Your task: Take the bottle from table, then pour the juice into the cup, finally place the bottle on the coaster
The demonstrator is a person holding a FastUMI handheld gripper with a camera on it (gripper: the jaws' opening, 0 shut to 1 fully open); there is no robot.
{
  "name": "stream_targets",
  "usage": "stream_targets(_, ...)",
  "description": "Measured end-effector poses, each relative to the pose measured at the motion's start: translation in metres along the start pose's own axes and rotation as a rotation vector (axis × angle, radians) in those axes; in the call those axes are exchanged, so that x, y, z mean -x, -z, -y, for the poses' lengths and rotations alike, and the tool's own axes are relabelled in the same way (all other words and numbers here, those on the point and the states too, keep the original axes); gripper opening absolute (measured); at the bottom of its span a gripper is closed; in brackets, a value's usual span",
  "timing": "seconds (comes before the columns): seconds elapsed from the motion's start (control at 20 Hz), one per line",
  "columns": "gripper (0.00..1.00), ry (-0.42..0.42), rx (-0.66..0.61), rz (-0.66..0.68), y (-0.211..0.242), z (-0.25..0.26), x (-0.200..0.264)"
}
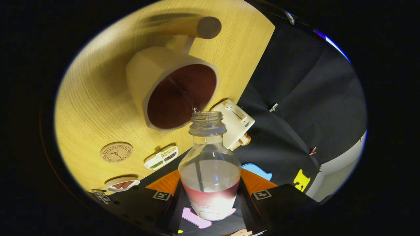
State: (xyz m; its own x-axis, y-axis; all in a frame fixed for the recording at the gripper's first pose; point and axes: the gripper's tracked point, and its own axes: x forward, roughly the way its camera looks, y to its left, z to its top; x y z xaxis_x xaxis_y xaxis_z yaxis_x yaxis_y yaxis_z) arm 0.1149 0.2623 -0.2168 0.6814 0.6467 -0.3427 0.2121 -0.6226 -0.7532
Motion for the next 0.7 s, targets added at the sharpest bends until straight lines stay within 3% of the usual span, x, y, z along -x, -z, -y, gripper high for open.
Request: stream_targets(0.7, 0.75, -0.02, 0.011, 0.002, -0.0012, 0.0038, 0.0019)
